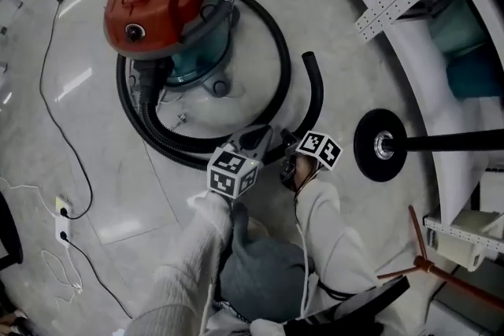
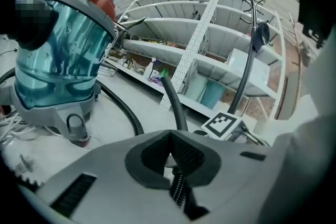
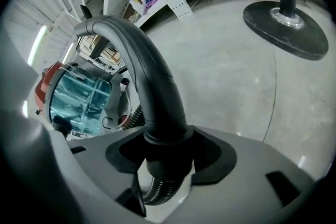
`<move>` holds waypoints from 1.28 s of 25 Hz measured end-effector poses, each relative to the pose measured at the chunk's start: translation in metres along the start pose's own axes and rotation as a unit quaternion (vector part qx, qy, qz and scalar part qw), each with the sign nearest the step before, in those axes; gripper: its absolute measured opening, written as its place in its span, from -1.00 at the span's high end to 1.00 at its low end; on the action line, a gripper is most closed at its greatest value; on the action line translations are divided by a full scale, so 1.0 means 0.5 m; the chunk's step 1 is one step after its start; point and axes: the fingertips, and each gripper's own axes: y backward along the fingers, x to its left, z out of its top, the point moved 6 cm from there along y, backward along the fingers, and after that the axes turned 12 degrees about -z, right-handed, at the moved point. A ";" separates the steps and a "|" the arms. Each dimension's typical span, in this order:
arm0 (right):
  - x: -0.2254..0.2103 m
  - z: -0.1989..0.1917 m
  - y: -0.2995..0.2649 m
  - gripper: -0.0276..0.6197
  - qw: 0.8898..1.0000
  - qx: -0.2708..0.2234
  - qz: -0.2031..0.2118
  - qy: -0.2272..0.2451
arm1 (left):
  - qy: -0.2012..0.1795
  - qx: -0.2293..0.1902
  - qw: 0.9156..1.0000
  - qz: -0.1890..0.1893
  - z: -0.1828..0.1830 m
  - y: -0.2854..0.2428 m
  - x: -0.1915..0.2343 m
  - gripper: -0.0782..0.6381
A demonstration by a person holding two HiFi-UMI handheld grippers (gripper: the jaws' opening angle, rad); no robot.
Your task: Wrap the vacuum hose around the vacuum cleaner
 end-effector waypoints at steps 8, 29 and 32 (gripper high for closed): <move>0.001 0.004 -0.067 0.19 0.999 -0.009 -0.046 0.011 | -0.063 0.045 0.997 -0.002 -0.045 -0.014 -0.021 0.78; 0.005 -0.002 -0.077 0.19 0.997 -0.050 -0.066 -0.002 | -0.062 0.060 0.996 0.009 -0.098 0.057 -0.022 0.78; 0.005 0.000 -0.044 0.19 0.995 -0.058 -0.078 0.014 | -0.058 0.062 0.996 0.013 -0.093 0.073 -0.027 0.78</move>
